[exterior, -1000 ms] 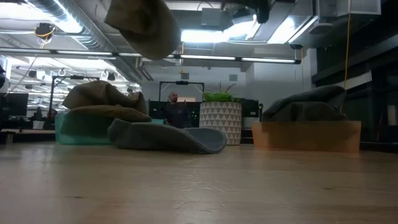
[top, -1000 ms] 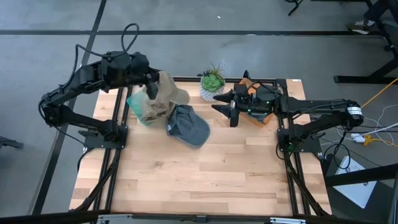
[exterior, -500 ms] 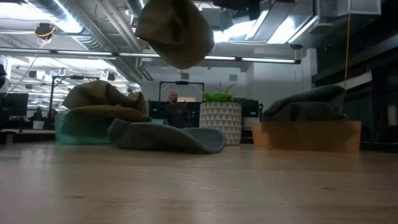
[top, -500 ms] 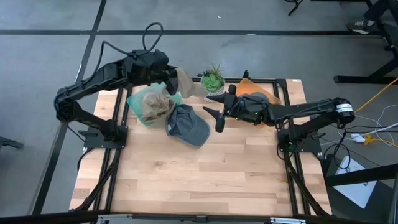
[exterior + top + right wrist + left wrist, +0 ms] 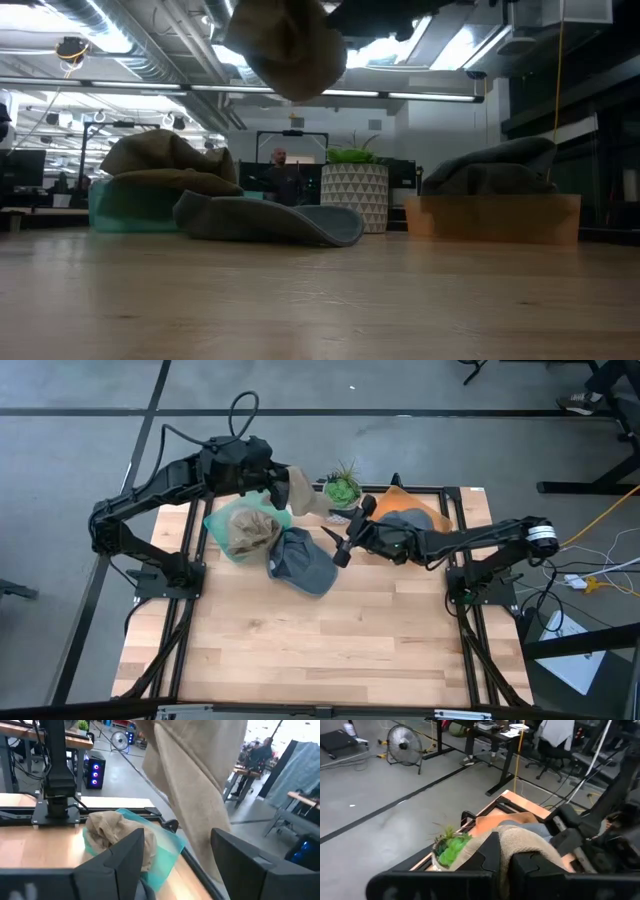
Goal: Pick & Place hat
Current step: Put the brown cap into the green bin
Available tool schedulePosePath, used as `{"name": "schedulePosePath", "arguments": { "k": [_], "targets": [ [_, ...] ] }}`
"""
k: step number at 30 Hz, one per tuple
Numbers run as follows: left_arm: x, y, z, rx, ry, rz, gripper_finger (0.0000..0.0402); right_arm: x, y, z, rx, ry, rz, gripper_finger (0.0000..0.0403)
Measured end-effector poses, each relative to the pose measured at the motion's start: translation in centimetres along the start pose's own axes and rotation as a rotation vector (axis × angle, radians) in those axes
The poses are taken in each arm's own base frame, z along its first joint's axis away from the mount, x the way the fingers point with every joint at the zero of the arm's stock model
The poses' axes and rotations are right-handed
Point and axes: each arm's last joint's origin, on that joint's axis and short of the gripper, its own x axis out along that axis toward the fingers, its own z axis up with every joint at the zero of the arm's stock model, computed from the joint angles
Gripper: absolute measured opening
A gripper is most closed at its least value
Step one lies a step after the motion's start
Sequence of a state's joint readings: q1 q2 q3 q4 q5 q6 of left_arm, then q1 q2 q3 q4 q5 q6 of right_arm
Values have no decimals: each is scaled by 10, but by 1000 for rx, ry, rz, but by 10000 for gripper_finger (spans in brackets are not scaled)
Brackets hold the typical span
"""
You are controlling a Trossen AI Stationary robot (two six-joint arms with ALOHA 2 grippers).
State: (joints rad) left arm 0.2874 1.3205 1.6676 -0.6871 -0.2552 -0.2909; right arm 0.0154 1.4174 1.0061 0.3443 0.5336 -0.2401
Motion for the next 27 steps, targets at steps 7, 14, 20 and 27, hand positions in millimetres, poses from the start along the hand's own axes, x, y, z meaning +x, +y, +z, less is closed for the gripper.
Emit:
{"name": "schedulePosePath", "arguments": {
  "k": [7,14,20,27],
  "targets": [
    [-1,-3,-1,-10,22,-69,6,3,-8,1,17,8,-257,225],
    [-2,-5,-13,59,144,-108,8,-8,-20,17,77,-49,-333,180],
    [-4,-5,-21,144,250,-200,6,-19,-29,28,109,-87,-340,98],
    [-17,0,-24,168,288,-194,4,-26,-33,33,121,-104,-306,11]
  ]
}}
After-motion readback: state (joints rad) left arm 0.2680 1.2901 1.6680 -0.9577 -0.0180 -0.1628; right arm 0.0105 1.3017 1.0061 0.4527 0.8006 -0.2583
